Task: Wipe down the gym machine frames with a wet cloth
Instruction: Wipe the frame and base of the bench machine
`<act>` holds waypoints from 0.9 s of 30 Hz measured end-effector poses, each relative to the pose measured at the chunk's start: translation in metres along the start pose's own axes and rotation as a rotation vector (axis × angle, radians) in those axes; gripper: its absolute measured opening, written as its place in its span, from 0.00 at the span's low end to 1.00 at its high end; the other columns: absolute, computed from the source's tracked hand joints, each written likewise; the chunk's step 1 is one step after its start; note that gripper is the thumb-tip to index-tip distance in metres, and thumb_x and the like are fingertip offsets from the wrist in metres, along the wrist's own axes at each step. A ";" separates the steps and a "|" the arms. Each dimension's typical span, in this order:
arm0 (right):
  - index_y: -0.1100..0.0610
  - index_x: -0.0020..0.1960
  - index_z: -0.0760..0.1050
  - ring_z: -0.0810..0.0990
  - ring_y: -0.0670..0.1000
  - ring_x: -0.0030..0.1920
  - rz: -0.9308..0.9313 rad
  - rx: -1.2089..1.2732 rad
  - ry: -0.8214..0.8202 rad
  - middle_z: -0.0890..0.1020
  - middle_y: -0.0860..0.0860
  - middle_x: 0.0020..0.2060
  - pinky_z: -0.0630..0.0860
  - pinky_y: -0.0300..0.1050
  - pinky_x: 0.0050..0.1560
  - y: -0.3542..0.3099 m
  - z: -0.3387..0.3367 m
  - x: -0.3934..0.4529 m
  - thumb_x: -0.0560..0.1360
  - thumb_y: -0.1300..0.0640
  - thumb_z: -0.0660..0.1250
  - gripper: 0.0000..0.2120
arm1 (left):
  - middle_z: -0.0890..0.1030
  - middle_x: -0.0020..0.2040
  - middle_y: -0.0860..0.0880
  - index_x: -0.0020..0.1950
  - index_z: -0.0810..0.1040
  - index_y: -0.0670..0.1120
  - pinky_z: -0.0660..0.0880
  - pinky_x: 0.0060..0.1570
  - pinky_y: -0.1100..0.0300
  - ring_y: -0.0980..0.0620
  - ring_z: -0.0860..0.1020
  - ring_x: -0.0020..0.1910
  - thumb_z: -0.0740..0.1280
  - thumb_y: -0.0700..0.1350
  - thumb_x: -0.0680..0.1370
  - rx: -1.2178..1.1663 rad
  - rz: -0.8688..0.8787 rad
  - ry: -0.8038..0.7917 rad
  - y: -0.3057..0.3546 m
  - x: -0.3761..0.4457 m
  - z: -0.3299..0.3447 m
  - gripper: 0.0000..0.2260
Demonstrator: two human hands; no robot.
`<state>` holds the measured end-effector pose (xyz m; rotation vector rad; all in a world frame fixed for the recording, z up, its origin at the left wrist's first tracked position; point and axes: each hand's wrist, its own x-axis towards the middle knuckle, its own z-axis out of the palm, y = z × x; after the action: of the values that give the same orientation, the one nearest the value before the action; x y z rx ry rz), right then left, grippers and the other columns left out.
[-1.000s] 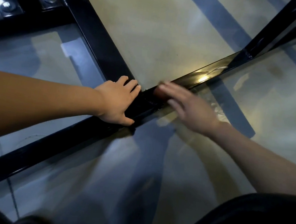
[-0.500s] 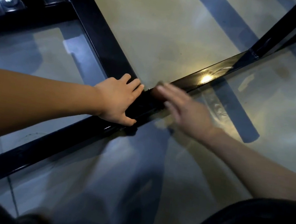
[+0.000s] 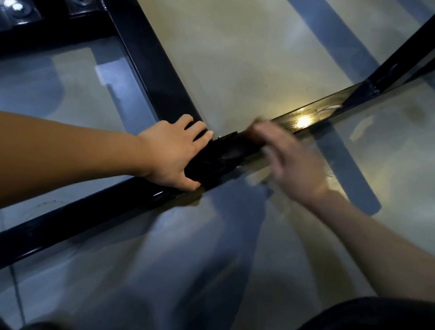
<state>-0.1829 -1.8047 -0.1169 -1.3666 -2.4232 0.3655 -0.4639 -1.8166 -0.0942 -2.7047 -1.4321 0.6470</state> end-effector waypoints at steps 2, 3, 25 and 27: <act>0.47 0.80 0.66 0.72 0.52 0.74 0.301 -0.041 0.117 0.71 0.49 0.77 0.71 0.50 0.73 0.038 -0.021 0.012 0.86 0.51 0.58 0.22 | 0.55 0.79 0.45 0.84 0.46 0.44 0.79 0.52 0.50 0.42 0.57 0.76 0.57 0.77 0.73 -0.011 0.006 -0.008 0.000 0.000 -0.001 0.52; 0.47 0.80 0.65 0.72 0.54 0.74 0.392 -0.074 0.124 0.71 0.50 0.77 0.71 0.53 0.73 0.046 -0.027 0.017 0.87 0.50 0.57 0.22 | 0.56 0.79 0.45 0.84 0.46 0.44 0.79 0.51 0.51 0.42 0.58 0.76 0.58 0.77 0.73 -0.007 0.001 -0.009 0.000 0.000 -0.001 0.52; 0.49 0.77 0.72 0.77 0.52 0.71 0.143 0.081 0.101 0.74 0.51 0.75 0.76 0.50 0.67 -0.053 0.026 0.001 0.84 0.51 0.62 0.21 | 0.54 0.79 0.46 0.83 0.47 0.45 0.76 0.49 0.51 0.42 0.56 0.77 0.61 0.75 0.72 -0.045 -0.033 -0.036 0.002 0.003 0.000 0.52; 0.46 0.78 0.70 0.80 0.52 0.67 0.032 0.068 0.038 0.72 0.48 0.76 0.81 0.52 0.59 -0.059 0.029 -0.010 0.85 0.49 0.60 0.22 | 0.55 0.79 0.47 0.83 0.47 0.45 0.77 0.51 0.50 0.42 0.56 0.77 0.62 0.75 0.72 -0.061 -0.041 -0.039 0.004 0.002 0.001 0.52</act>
<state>-0.2357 -1.8443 -0.1230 -1.3721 -2.3388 0.4213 -0.4600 -1.8169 -0.0963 -2.7139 -1.5371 0.6686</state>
